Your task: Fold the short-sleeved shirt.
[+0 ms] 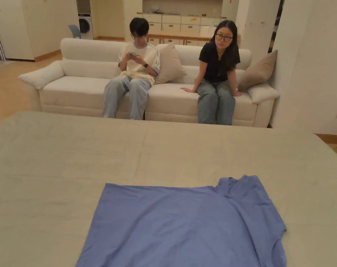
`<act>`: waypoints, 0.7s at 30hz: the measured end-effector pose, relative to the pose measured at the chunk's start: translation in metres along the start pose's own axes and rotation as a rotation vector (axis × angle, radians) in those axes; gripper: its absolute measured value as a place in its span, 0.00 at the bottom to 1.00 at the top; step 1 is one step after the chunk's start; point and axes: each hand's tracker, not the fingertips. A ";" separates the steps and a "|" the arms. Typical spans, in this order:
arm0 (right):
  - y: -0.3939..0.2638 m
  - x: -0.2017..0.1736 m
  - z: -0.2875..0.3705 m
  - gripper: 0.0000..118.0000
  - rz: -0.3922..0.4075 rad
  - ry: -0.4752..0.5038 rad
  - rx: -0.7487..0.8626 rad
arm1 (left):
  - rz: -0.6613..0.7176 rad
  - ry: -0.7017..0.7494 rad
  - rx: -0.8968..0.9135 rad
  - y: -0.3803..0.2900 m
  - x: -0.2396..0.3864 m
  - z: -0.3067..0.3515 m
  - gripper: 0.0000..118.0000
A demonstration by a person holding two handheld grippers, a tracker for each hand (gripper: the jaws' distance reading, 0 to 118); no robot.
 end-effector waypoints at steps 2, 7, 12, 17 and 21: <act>-0.013 0.015 -0.038 0.92 -0.037 -0.019 -0.065 | 0.001 0.005 -0.005 0.000 0.000 -0.001 0.04; -0.018 0.009 -0.012 0.08 -0.074 0.049 0.041 | 0.033 -0.002 -0.009 0.002 -0.002 0.002 0.04; -0.025 0.008 0.012 0.03 -0.090 0.089 0.123 | 0.011 -0.017 0.028 0.005 0.006 0.014 0.04; -0.026 0.023 0.056 0.03 -0.199 0.151 0.253 | 0.016 -0.044 0.094 0.011 0.011 0.035 0.04; -0.037 0.032 0.106 0.03 -0.239 0.161 0.369 | 0.016 -0.053 0.145 0.011 0.011 0.065 0.04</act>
